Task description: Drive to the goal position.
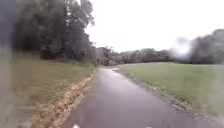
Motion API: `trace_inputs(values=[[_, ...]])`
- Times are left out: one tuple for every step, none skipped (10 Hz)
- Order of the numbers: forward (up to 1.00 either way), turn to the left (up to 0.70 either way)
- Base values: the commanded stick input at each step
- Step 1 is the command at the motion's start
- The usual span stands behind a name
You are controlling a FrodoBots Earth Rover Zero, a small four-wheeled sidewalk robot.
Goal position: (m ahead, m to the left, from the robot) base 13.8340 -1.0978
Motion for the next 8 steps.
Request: trace_inputs(values=[[0.7, -0.04], [0.7, 0.0], [0.7, 0.0], [0.7, 0.0], [0.7, 0.0], [0.7, 0.0], [0.7, 0.0], [0.7, 0.0]])
